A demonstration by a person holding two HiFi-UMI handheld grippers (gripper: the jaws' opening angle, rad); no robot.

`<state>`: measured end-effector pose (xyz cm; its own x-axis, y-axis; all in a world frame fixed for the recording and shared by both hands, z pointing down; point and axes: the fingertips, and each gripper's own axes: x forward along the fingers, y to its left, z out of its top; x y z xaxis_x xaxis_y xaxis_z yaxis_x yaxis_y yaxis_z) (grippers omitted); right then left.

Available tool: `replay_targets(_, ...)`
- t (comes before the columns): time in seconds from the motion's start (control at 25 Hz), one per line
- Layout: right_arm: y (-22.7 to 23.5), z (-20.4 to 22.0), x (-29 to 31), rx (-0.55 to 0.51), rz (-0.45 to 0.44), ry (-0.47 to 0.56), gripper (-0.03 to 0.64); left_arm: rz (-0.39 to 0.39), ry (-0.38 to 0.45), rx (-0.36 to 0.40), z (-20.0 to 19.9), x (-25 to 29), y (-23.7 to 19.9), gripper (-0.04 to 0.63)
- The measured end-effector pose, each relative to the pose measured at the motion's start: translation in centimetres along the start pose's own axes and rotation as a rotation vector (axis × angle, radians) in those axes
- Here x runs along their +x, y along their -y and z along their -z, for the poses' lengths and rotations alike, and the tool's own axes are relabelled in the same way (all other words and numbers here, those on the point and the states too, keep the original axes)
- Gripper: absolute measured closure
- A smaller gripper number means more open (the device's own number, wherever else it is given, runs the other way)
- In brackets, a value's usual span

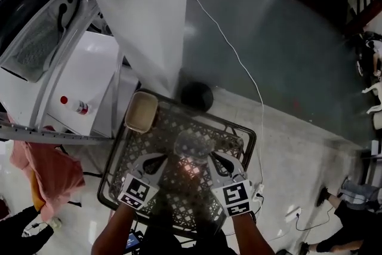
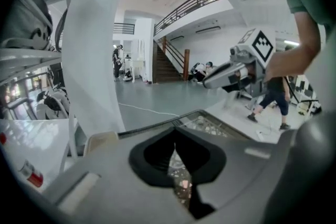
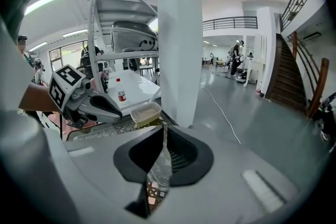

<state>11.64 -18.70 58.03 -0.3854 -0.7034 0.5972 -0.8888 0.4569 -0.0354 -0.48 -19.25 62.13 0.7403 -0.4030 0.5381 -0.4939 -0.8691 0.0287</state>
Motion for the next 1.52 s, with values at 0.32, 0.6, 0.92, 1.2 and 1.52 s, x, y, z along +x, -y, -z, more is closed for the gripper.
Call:
replay_targets(0.32, 2.0, 3.4, 2.3, 0.026, 0.021, -0.04, 0.581, 0.003, -0.044, -0.028, 2.7, 3.4, -0.4, 0.574)
replay_targets(0.6, 3.6, 6.1, 4.4, 0.057, 0.035, -0.078, 0.568, -0.004, -0.077, -0.066, 4.8, 5.9, -1.1, 0.561)
replay_targets(0.92, 5.0, 10.3, 7.2, 0.103, 0.034, -0.121, 0.552, -0.015, -0.116, -0.103, 7.8, 8.7, -1.0, 0.538)
replay_targets(1.2, 6.1, 13.7, 9.7, 0.136, 0.037, -0.157, 0.529, -0.045, -0.141, -0.124, 10.0, 10.7, -1.6, 0.501)
replay_targets(1.52, 7.4, 16.1, 11.8, 0.186, 0.05, -0.168, 0.508, -0.071, -0.155, -0.152, 11.5, 11.9, -2.4, 0.479)
